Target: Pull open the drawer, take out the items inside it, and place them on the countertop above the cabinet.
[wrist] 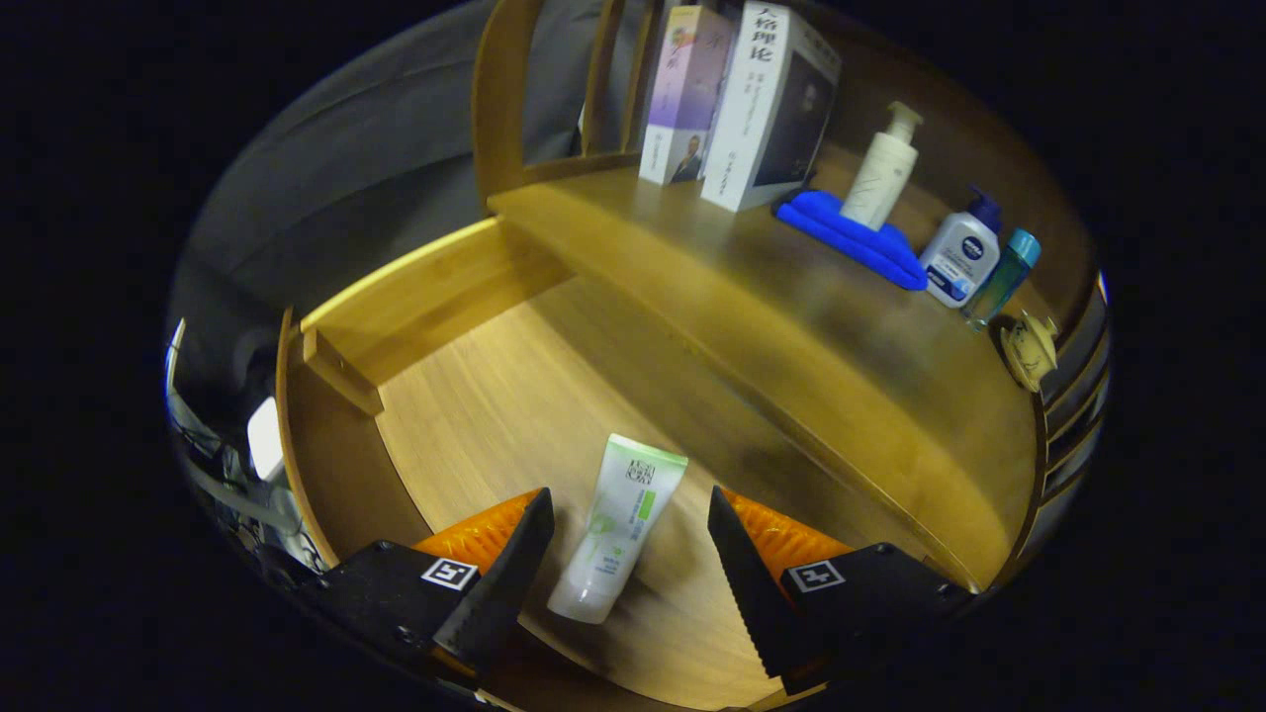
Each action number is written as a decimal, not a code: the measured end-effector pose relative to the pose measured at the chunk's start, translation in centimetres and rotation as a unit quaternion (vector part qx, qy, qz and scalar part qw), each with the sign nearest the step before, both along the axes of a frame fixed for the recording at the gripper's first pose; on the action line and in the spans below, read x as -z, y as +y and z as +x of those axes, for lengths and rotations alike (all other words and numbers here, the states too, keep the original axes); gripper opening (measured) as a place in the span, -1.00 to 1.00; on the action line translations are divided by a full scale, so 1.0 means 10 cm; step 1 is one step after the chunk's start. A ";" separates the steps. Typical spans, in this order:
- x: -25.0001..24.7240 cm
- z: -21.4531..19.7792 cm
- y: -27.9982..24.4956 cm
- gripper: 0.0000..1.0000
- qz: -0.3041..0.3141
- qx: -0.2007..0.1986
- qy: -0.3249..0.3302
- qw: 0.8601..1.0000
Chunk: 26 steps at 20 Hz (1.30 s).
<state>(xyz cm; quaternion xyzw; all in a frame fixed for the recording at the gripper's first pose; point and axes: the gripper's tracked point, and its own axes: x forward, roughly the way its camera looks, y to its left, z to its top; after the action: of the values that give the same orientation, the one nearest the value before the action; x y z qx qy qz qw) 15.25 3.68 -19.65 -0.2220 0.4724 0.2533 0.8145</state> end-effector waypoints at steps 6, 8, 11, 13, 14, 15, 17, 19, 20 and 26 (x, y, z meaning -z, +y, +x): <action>0.29 -0.08 -0.06 0.89 -0.022 -0.015 0.057 0.998; 0.33 -0.14 -0.06 0.67 -0.023 -0.018 0.076 0.997; 0.38 -0.10 -0.07 0.10 -0.023 -0.012 0.076 0.997; 0.37 -0.10 -0.04 -0.11 -0.021 -0.014 0.066 0.998; 0.41 -0.09 -0.08 -0.40 -0.032 -0.019 0.064 0.997; 0.36 -0.09 -0.08 -0.41 -0.035 -0.026 0.057 0.997; 0.30 -0.06 -0.06 -0.41 -0.040 -0.033 0.042 0.998; 0.18 -0.06 0.01 -0.40 -0.019 -0.030 0.027 0.999; 0.11 -0.04 0.04 -0.40 -0.008 -0.026 0.016 0.999; -0.25 -0.05 0.11 -0.40 0.027 -0.027 -0.013 0.999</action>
<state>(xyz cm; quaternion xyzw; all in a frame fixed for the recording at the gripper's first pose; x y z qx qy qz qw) 14.80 4.80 -17.17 -0.2162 0.4484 0.2843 0.8194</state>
